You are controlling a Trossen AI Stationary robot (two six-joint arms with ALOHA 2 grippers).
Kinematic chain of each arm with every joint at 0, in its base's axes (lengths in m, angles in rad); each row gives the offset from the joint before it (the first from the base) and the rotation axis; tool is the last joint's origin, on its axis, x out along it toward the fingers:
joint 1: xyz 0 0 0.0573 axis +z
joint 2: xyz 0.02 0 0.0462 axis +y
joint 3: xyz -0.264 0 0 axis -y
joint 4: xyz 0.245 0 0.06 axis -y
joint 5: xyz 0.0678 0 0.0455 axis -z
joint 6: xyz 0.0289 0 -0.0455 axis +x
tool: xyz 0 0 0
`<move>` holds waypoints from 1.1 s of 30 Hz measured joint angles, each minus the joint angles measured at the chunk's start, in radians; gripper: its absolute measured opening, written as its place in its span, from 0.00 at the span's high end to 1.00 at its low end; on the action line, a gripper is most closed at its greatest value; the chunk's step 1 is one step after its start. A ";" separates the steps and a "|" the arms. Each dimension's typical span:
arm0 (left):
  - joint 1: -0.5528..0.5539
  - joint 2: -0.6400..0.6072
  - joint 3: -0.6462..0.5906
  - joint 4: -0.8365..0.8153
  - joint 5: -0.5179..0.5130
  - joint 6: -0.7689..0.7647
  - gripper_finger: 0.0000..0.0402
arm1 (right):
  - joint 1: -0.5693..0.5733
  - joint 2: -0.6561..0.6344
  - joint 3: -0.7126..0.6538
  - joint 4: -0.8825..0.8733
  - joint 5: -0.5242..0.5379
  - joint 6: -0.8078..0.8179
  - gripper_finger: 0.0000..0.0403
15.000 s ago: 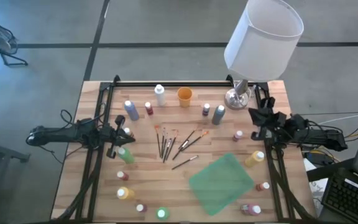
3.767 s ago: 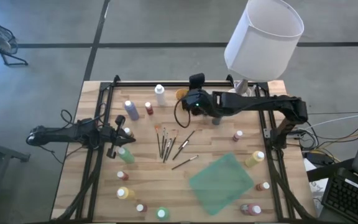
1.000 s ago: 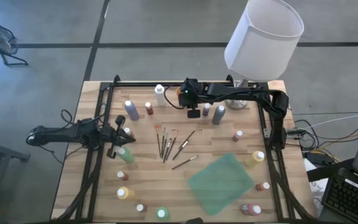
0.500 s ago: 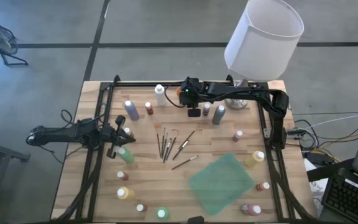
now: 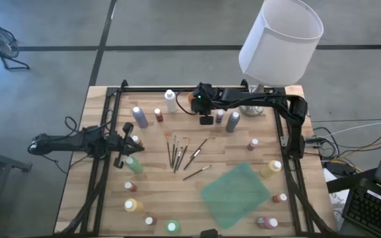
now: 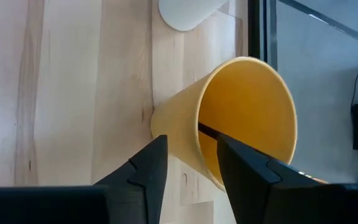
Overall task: Pick & Place Paint Supplies
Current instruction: Adjust the yellow cup
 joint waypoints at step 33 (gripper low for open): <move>0.000 0.000 0.000 0.000 0.000 0.000 0.97 | -0.002 0.000 -0.007 -0.044 0.008 -0.027 0.81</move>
